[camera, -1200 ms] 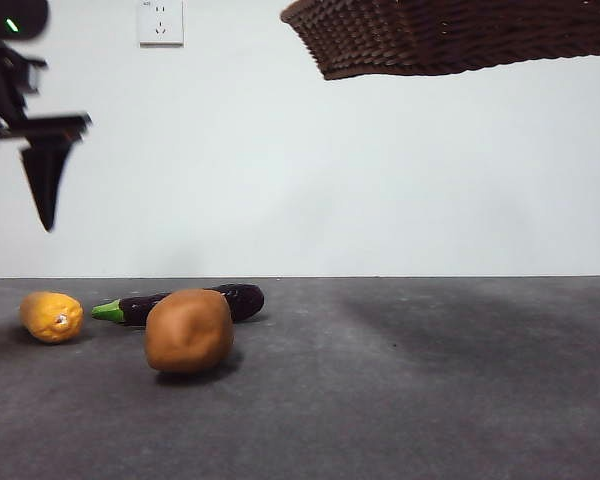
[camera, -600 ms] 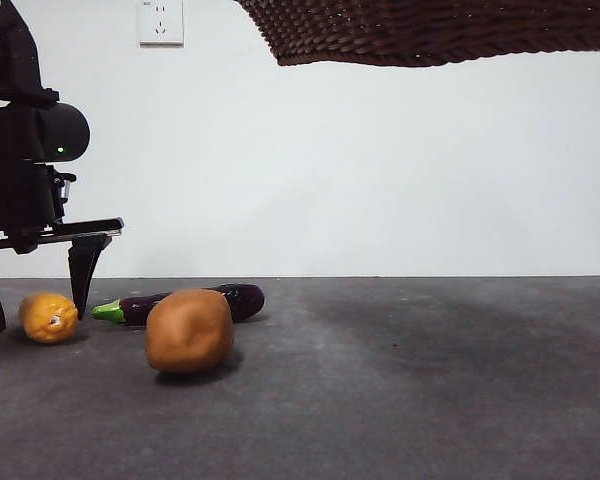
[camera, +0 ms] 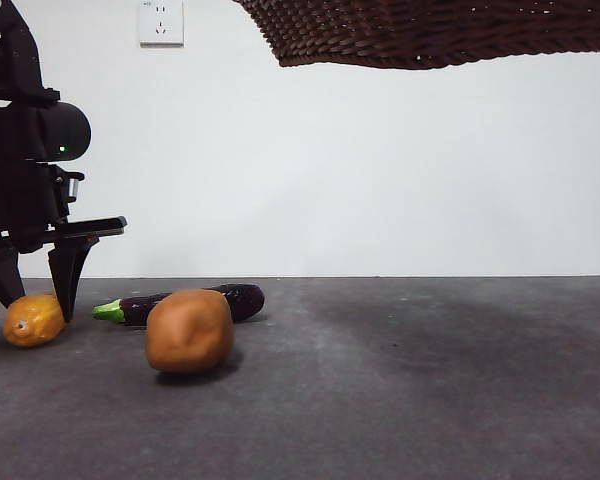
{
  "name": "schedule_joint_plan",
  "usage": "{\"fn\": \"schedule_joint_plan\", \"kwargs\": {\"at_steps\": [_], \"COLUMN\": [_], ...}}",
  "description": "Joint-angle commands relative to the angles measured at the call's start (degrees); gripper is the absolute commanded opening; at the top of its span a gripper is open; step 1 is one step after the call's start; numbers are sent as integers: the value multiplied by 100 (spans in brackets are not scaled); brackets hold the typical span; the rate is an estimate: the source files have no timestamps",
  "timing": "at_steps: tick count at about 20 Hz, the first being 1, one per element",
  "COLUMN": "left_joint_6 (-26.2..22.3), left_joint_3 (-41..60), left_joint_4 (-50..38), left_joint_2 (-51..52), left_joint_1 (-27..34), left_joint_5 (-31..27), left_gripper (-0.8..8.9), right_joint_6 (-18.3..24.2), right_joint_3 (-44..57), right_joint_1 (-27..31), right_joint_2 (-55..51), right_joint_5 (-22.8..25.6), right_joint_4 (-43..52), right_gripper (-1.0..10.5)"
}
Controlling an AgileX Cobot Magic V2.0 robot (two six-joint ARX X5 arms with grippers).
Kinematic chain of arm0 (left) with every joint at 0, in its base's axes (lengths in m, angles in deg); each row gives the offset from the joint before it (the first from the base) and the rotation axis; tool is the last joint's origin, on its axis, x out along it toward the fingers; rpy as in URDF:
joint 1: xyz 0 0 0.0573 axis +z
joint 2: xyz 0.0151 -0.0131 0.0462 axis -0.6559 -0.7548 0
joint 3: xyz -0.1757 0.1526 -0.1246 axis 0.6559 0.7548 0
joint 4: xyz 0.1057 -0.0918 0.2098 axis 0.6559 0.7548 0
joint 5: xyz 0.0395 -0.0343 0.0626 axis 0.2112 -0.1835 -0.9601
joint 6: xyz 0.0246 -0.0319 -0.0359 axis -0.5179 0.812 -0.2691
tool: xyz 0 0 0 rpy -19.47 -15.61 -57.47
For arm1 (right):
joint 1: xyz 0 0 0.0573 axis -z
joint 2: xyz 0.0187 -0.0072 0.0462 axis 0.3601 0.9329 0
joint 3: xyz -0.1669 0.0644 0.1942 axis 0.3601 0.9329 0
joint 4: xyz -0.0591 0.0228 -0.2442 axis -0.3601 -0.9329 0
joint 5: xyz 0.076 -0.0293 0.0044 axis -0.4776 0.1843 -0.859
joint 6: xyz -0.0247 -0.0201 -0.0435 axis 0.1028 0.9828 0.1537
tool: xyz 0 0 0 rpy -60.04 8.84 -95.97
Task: Help me put the vegetables on the table into the basket
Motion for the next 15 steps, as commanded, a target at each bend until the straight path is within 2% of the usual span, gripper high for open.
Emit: {"fn": "schedule_joint_plan", "kwargs": {"at_steps": [1,3,5,8,11,14,15], "left_joint_6": [-404,-448,-382,-275,-184,-179,-37], "left_joint_3": [-44,-55,-55,-55,-55,-55,-55], "left_joint_4": [35,66,35,15,101,181,142], "left_joint_2": [87,546,1180,2315,3132,3329,3259], "left_joint_1": [-17,-17,-70,-505,-1228,-2216,-2514], "left_joint_5": [24,79,398,546,988,960,905], "left_gripper": [-9,-9,-9,-9,-9,-9,-9], "right_joint_6": [26,-33,-33,-334,-678,-1047,-1163], "right_joint_3": [-15,-13,-11,-11,-7,-7,-7], "right_joint_1": [-7,-7,-4,-7,-122,-363,-507], "right_joint_2": [-20,0,61,295,614,903,990], "right_joint_5": [66,315,348,417,643,1145,1257], "right_joint_4": [131,127,129,144,236,422,459], "right_gripper": [-16,-16,-16,-17,-16,-16,-16]}}
